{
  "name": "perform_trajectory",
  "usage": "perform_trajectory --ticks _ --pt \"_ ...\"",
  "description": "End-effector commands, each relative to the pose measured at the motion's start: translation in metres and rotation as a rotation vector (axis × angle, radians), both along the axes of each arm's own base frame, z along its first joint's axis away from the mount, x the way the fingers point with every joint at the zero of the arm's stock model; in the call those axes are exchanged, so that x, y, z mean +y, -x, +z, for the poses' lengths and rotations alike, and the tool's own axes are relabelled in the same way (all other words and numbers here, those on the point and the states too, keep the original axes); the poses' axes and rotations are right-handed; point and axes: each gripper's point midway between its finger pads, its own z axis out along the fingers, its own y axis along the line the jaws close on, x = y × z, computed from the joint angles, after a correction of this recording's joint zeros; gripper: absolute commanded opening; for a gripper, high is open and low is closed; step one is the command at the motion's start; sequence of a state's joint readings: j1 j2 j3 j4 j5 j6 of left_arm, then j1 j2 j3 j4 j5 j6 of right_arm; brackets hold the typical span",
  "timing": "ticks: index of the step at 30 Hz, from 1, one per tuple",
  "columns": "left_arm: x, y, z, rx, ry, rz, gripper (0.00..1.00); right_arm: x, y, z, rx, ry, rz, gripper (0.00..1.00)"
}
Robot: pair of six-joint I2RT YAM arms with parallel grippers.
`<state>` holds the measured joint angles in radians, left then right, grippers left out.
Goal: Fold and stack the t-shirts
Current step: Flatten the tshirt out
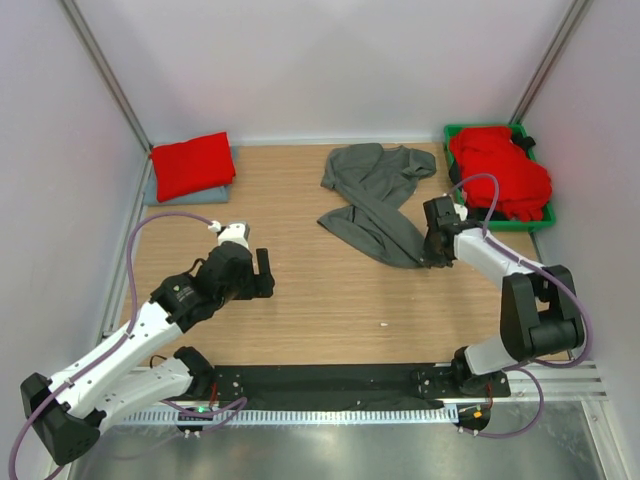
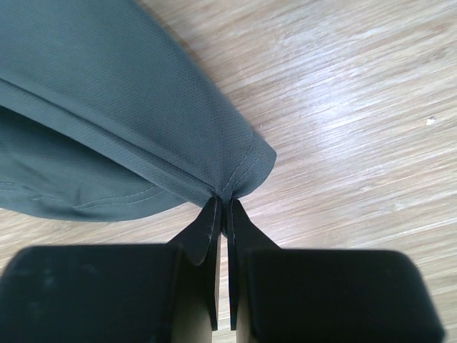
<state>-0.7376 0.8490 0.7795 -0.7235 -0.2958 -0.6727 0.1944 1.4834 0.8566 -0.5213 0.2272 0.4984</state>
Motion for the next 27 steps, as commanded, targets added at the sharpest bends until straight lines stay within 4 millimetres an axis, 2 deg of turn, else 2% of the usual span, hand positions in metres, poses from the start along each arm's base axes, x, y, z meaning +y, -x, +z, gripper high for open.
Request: perform_trajectory --ticks 1,4,7,10,11,13,14,15,16,18,19,20,21,22,23,24,25,26,27 --pt "0.002 -0.002 0.000 -0.011 -0.009 0.015 0.79 -0.003 -0.009 0.028 -0.063 0.011 -0.009 0.08" --pt "0.002 -0.002 0.000 -0.012 -0.008 0.017 0.79 0.002 -0.007 0.032 -0.067 -0.021 0.001 0.01" --pt "0.003 -0.003 0.000 -0.015 -0.013 0.024 0.79 0.013 0.002 0.036 -0.080 -0.071 0.014 0.01" --pt "0.003 -0.007 0.001 -0.015 -0.026 0.035 0.79 0.040 0.018 0.043 -0.105 -0.129 0.054 0.01" --pt "0.003 -0.009 0.001 -0.015 -0.030 0.042 0.79 0.061 0.027 0.043 -0.107 -0.151 0.089 0.01" --pt "-0.003 -0.016 0.007 -0.033 -0.012 0.051 0.79 0.076 0.045 0.037 -0.088 -0.169 0.109 0.01" --pt "-0.008 -0.020 0.005 -0.021 -0.012 0.053 0.79 0.090 0.055 0.040 -0.101 -0.184 0.149 0.01" --pt "-0.017 -0.029 0.015 -0.050 0.021 0.053 0.79 0.097 0.062 0.039 -0.105 -0.208 0.126 0.01" --pt "-0.025 -0.034 0.017 -0.049 0.033 0.040 0.79 0.099 0.074 0.033 -0.091 -0.210 0.130 0.01" --pt "-0.045 -0.056 0.024 -0.067 0.040 0.012 0.79 0.109 0.089 0.041 -0.131 -0.242 0.117 0.01" --pt "-0.048 -0.066 0.026 -0.071 0.043 0.018 0.79 0.104 0.099 0.037 -0.125 -0.227 0.104 0.01" --pt "-0.059 -0.076 0.011 -0.019 0.023 -0.005 0.79 0.107 0.103 0.049 -0.169 -0.259 0.103 0.01" --pt "-0.070 -0.093 0.027 -0.047 0.060 -0.010 0.77 0.107 0.108 0.053 -0.196 -0.248 0.106 0.01" --pt "-0.069 -0.109 0.029 -0.043 0.077 0.007 0.77 0.105 0.114 0.057 -0.202 -0.258 0.077 0.01" --pt "-0.083 -0.126 0.041 -0.056 0.130 -0.014 0.77 0.105 0.118 0.061 -0.214 -0.265 0.076 0.01" --pt "-0.090 -0.142 0.022 -0.010 0.125 -0.014 0.77 0.105 0.122 0.068 -0.235 -0.281 0.082 0.01" --pt "-0.088 -0.160 0.015 0.006 0.134 0.005 0.76 0.102 0.125 0.069 -0.230 -0.277 0.076 0.01" --pt "-0.101 -0.180 0.029 -0.013 0.185 -0.016 0.77 0.102 0.127 0.069 -0.227 -0.282 0.081 0.01" --pt "-0.102 -0.199 -0.007 0.060 0.162 0.008 0.77 0.100 0.130 0.067 -0.213 -0.270 0.084 0.01"
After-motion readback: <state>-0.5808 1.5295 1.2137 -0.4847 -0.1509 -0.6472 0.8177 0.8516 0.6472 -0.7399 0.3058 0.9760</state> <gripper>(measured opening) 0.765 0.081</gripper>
